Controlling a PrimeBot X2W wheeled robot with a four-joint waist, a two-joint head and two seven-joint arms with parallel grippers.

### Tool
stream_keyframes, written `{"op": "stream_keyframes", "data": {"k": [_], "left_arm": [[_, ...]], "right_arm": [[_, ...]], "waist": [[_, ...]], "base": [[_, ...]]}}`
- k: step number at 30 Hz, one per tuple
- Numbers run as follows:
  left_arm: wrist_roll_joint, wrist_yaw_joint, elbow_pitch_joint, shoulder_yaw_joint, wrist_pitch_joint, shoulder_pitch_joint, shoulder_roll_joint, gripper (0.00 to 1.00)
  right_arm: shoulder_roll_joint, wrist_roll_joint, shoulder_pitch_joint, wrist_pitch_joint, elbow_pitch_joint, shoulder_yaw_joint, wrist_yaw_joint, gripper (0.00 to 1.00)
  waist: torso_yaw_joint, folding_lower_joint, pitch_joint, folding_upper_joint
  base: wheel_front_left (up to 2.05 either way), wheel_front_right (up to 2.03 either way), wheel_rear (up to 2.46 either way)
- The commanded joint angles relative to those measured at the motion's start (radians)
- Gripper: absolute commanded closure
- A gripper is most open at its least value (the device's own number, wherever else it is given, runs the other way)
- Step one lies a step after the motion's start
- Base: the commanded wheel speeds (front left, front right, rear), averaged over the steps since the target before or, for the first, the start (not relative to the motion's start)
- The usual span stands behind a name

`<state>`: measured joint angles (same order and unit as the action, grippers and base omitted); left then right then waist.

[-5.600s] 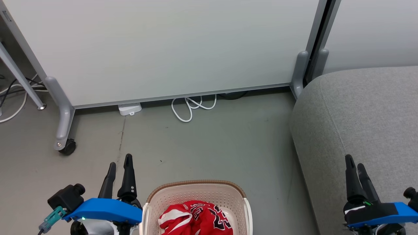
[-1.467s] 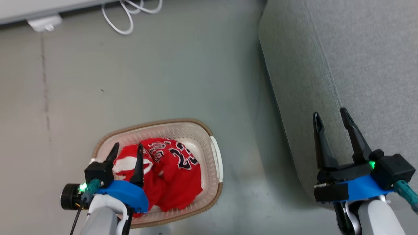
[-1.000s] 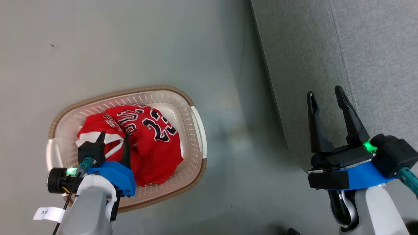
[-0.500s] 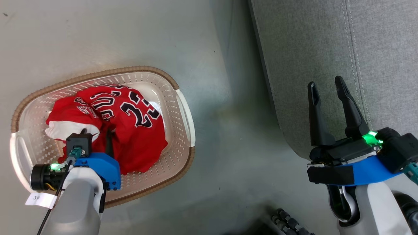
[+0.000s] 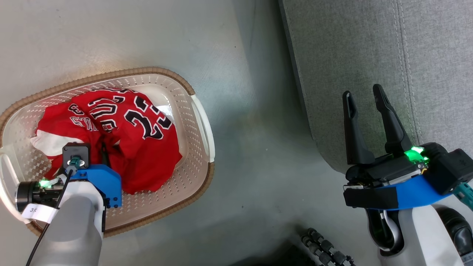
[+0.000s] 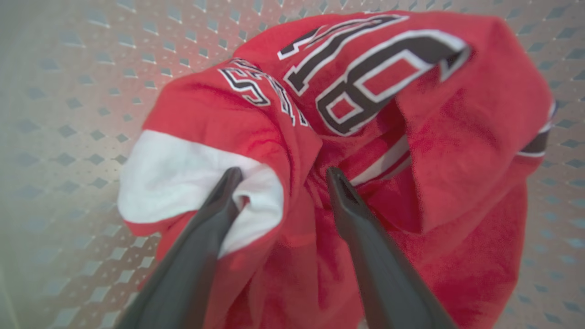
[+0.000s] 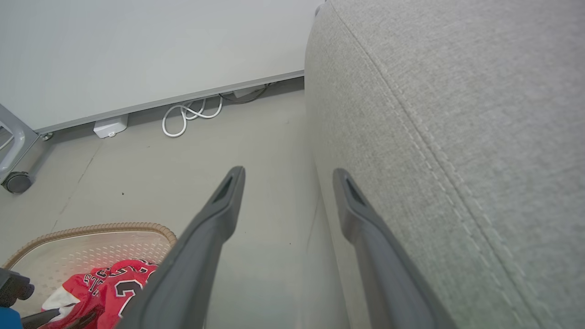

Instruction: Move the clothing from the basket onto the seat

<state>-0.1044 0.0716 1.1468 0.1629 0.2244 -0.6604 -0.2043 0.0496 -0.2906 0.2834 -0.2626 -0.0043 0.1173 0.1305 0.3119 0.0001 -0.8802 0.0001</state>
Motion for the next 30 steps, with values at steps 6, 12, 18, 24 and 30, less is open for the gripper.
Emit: {"op": "stream_keyframes", "data": {"k": [6,12,18,24,30], "left_arm": [[0.005,0.020,0.035,0.013,-0.014,-0.031,-0.011,0.00],[0.001,0.016,0.064,0.027,-0.024,-0.044,-0.014,1.00],[-0.006,0.001,0.082,0.037,-0.022,-0.047,-0.015,1.00],[-0.014,-0.020,0.096,0.050,-0.021,-0.051,-0.010,1.00],[-0.024,-0.037,0.108,0.061,-0.011,-0.040,0.009,1.00]], "right_arm": [[0.001,-0.004,0.021,-0.003,0.003,0.008,0.000,0.00],[0.001,-0.007,0.020,-0.003,0.007,0.016,0.000,0.00],[0.001,0.001,0.019,-0.003,0.008,0.013,0.000,0.00],[0.001,0.009,0.018,-0.003,0.014,0.009,0.000,0.00],[0.001,0.030,0.022,-0.003,0.020,-0.001,0.000,0.00]], "waist": [[0.005,-0.0001,0.000,-0.0001],[0.008,-0.0001,0.007,-0.0001],[0.008,-0.0001,0.013,-0.0001],[0.002,-0.0001,0.026,-0.0001],[-0.017,-0.0001,0.067,-0.0001]], "base": [[0.00,0.00,0.00],[0.00,0.00,0.00],[0.00,0.00,0.00],[0.00,0.00,0.00],[0.00,0.00,0.00]]}}
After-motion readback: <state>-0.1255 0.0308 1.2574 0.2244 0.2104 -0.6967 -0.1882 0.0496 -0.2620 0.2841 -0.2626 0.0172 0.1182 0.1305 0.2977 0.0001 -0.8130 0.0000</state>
